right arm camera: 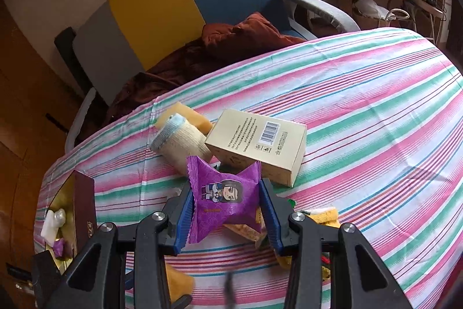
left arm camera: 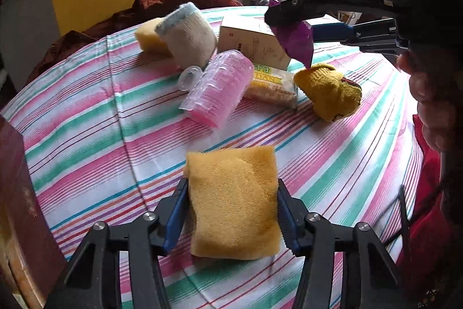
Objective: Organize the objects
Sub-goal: 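Carry the sponge and purple packet into the gold tray and release both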
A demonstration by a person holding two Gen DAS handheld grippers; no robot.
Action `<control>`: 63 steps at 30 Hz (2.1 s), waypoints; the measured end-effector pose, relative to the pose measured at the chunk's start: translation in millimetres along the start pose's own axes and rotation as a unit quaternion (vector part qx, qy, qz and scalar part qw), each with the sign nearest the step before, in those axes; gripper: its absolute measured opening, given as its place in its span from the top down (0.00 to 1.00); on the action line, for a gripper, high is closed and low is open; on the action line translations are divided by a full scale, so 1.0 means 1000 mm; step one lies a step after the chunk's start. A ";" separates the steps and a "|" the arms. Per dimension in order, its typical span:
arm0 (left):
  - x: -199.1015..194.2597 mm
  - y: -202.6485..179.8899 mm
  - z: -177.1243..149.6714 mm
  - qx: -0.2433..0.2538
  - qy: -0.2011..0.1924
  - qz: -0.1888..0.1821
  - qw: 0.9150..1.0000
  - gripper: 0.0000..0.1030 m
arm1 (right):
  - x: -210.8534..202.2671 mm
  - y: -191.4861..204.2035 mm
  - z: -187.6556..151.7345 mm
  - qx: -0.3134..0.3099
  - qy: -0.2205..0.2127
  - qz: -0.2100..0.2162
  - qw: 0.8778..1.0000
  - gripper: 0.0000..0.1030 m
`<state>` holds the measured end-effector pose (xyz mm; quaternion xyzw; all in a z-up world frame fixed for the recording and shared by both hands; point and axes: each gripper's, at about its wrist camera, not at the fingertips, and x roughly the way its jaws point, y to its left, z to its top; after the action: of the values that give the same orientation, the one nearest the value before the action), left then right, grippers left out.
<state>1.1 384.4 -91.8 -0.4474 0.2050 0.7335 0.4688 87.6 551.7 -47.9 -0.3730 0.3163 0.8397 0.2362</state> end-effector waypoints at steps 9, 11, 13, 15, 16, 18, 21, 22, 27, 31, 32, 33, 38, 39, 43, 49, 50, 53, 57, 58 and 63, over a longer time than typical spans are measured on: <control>-0.056 0.013 -0.010 -0.022 -0.054 0.010 0.998 0.45 | -0.020 0.034 -0.007 -0.069 -0.047 0.047 0.995 0.58; -0.070 0.020 -0.013 -0.032 -0.065 0.012 0.997 0.45 | -0.022 0.046 -0.012 -0.091 -0.049 0.059 0.993 0.58; -0.085 0.031 -0.017 -0.042 -0.076 0.018 0.996 0.45 | -0.022 0.058 -0.017 -0.112 -0.048 0.065 0.990 0.58; -0.100 0.042 -0.025 -0.055 -0.087 0.028 0.994 0.44 | -0.022 0.070 -0.022 -0.130 -0.042 0.076 0.988 0.58; -0.104 0.048 -0.028 -0.060 -0.091 0.031 0.994 0.44 | -0.023 0.079 -0.026 -0.142 -0.037 0.078 0.986 0.58; -0.114 0.058 -0.034 -0.071 -0.097 0.039 0.992 0.44 | -0.022 0.091 -0.032 -0.156 -0.028 0.079 0.984 0.58; -0.130 0.078 -0.048 -0.093 -0.107 0.055 0.988 0.44 | -0.023 0.110 -0.046 -0.172 -0.013 0.091 0.981 0.58; -0.136 0.084 -0.053 -0.102 -0.110 0.060 0.987 0.44 | -0.023 0.119 -0.052 -0.178 -0.008 0.098 0.979 0.58; -0.158 0.112 -0.075 -0.138 -0.123 0.082 0.979 0.44 | -0.021 0.156 -0.074 -0.197 0.016 0.123 0.972 0.58; -0.174 0.134 -0.095 -0.165 -0.136 0.099 0.972 0.44 | -0.021 0.190 -0.091 -0.216 0.032 0.149 0.964 0.58; -0.177 0.138 -0.098 -0.170 -0.137 0.102 0.970 0.44 | -0.020 0.200 -0.095 -0.222 0.036 0.154 0.962 0.58; -0.181 0.146 -0.104 -0.180 -0.140 0.109 0.968 0.44 | -0.019 0.210 -0.098 -0.227 0.040 0.159 0.960 0.58; -0.194 0.182 -0.119 -0.217 -0.146 0.146 0.954 0.44 | -0.006 0.259 -0.103 -0.239 0.053 0.174 0.954 0.58; -0.196 0.192 -0.120 -0.226 -0.145 0.160 0.950 0.44 | -0.003 0.271 -0.102 -0.237 0.055 0.177 0.954 0.57; -0.200 0.217 -0.123 -0.243 -0.151 0.196 0.938 0.40 | 0.004 0.300 -0.097 -0.227 0.046 0.176 0.957 0.49; -0.213 0.226 -0.133 -0.258 -0.171 0.235 0.921 0.11 | 0.004 0.315 -0.114 -0.248 0.056 0.167 0.953 0.48; -0.216 0.226 -0.135 -0.259 -0.173 0.240 0.919 0.11 | 0.004 0.314 -0.119 -0.251 0.059 0.162 0.952 0.48; -0.223 0.222 -0.143 -0.265 -0.180 0.246 0.915 0.10 | 0.001 0.311 -0.131 -0.263 0.061 0.148 0.951 0.48; -0.230 0.212 -0.148 -0.263 -0.191 0.251 0.912 0.09 | -0.004 0.308 -0.144 -0.277 0.051 0.127 0.951 0.48; -0.232 0.209 -0.148 -0.262 -0.194 0.250 0.912 0.09 | -0.007 0.306 -0.147 -0.278 0.048 0.124 0.951 0.48; -0.239 0.199 -0.150 -0.251 -0.203 0.250 0.913 0.09 | -0.018 0.301 -0.155 -0.279 0.029 0.108 0.954 0.48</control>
<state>-64.2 61.3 9.7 -0.3256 0.0197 0.9292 0.1737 -18.2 232.2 -7.9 -0.4119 0.1146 0.9038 0.0209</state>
